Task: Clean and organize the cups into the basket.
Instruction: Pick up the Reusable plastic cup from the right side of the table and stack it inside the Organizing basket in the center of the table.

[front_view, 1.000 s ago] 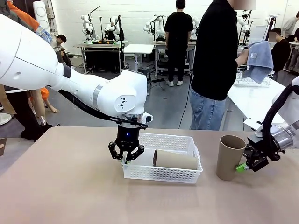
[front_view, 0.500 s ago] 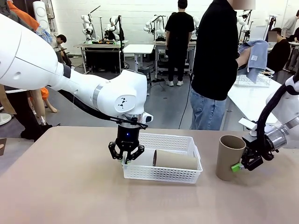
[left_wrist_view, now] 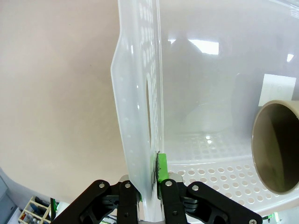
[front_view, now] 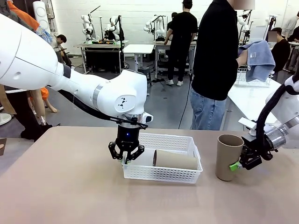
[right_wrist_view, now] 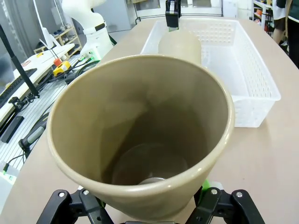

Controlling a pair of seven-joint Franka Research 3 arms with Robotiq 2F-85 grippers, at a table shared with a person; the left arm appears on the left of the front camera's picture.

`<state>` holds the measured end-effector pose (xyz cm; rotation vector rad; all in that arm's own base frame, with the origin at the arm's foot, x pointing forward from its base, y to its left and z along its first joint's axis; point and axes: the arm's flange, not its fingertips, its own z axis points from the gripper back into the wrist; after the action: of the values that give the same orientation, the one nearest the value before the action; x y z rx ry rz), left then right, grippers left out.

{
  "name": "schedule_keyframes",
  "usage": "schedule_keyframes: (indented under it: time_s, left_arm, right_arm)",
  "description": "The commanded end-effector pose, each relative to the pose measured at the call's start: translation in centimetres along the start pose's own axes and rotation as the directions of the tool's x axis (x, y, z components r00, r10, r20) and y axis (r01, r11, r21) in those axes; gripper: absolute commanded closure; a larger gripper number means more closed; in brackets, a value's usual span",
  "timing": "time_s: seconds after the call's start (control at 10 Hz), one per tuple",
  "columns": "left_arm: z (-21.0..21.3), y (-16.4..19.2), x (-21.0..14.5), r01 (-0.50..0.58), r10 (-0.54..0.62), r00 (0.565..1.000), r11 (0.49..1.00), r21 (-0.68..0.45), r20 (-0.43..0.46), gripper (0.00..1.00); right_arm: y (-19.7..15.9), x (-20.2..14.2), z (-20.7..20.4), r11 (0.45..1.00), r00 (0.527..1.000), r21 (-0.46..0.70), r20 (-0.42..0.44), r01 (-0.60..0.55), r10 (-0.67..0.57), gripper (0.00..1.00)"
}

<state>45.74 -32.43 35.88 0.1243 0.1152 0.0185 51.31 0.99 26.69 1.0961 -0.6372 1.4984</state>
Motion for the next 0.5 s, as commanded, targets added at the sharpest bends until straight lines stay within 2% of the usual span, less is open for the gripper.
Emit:
schedule_keyframes:
  time_s: [0.0, 0.1, 0.2, 0.3, 0.4]
  left_arm:
    - [0.0, 0.1, -0.1, 0.007, -0.007, 1.0, 1.0, -0.002, 0.004, 1.0]
    - [0.0, 0.1, -0.1, 0.007, -0.007, 1.0, 1.0, -0.002, 0.004, 1.0]
    - [0.0, 0.1, -0.1, 0.007, -0.007, 1.0, 1.0, -0.002, 0.004, 1.0]
    - [0.0, 0.1, -0.1, 0.007, -0.007, 1.0, 1.0, -0.002, 0.004, 1.0]
    - [0.0, 0.1, -0.1, 0.007, -0.007, 1.0, 1.0, -0.002, 0.004, 1.0]
  right_arm:
    - [-0.3, -0.1, 0.0, 1.0, 1.0, 0.009, 0.019, 0.009, -0.009, 1.0]
    - [0.2, 0.9, 0.4, 0.998, 0.998, 0.0, 0.033, 0.056, -0.055, 1.0]
    - [1.9, 3.8, 1.7, 0.994, 0.996, -0.071, 0.047, 0.083, -0.079, 1.0]
    - [3.8, 7.6, 3.6, 0.984, 0.991, -0.135, 0.077, 0.117, -0.108, 1.0]
    - [5.8, 11.8, 5.5, 0.977, 0.985, -0.15, 0.108, 0.153, -0.138, 1.0]
